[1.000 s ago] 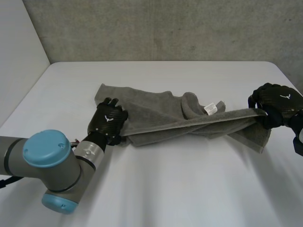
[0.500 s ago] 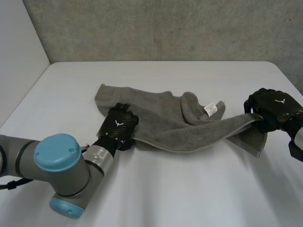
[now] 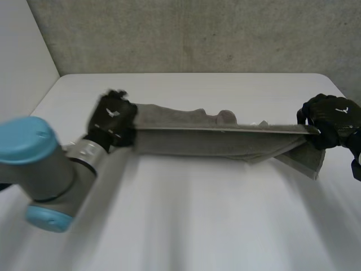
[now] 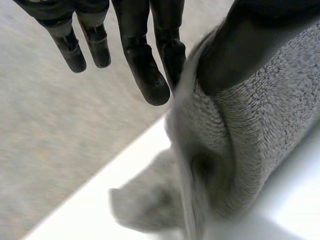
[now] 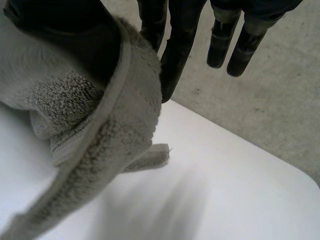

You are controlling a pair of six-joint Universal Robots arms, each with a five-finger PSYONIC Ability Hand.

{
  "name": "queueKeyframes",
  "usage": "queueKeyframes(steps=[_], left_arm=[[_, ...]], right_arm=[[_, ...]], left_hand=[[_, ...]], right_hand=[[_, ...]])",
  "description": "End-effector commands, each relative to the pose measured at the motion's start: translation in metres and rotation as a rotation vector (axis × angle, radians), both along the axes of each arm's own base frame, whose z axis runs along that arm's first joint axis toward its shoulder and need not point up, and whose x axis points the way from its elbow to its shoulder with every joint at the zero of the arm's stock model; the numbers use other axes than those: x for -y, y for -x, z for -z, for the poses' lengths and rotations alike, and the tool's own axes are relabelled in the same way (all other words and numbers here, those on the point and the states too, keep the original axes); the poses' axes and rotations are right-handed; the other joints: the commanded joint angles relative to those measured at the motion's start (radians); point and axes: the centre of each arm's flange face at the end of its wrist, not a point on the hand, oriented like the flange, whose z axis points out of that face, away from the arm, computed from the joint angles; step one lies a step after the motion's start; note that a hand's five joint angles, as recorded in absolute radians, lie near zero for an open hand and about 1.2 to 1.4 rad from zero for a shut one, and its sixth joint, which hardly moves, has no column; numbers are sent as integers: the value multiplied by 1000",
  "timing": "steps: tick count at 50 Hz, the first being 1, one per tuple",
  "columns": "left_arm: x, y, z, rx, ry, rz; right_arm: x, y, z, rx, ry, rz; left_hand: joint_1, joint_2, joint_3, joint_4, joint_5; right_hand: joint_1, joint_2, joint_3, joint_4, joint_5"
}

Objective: Fold the towel.

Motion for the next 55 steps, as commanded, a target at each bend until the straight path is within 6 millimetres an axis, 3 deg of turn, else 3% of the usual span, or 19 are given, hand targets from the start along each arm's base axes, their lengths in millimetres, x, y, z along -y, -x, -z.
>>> queueKeyframes(steps=[1,5,7,13,16,18,23,31,55], left_arm=[[-17,-27,-16,1,24,-47],[-23,-27,1,63,-8,-31],[-25,-25,22,164,-22,-12],[-22,-22,50,321,-21,14],[-20,-22,55,338,-23,17],[-17,-21,62,349,-26,14],[-10,-23,63,339,-2,-6],[-9,-25,64,340,10,-20],[-26,-57,63,353,-60,-94]], right_arm=[[-6,-6,4,-12,-12,-22],[-10,-17,15,-31,-42,-64],[-11,-19,16,-41,-42,-73],[-14,-19,19,-54,-55,-77],[-14,-19,21,-55,-60,-76],[-14,-19,21,-55,-60,-76],[-13,-17,21,-56,-58,-71],[-13,-16,21,-56,-60,-68],[-1,-7,24,-54,-67,-34]], left_hand=[[75,46,-58,-66,47],[75,46,-58,-66,47],[75,46,-58,-66,47],[75,46,-58,-66,47],[75,46,-58,-66,47],[-123,-152,-58,-66,-151],[-343,-373,-58,-66,-371],[-423,-453,-58,-66,-451],[-409,-438,-58,-66,-437]], right_hand=[[60,72,-53,-76,46],[60,72,-53,-76,46],[60,72,-53,-76,46],[60,72,-53,-76,46],[60,72,-53,-76,46],[60,72,-53,-76,46],[60,72,-53,-76,46],[60,72,-53,-76,46],[60,72,-53,-76,46]])
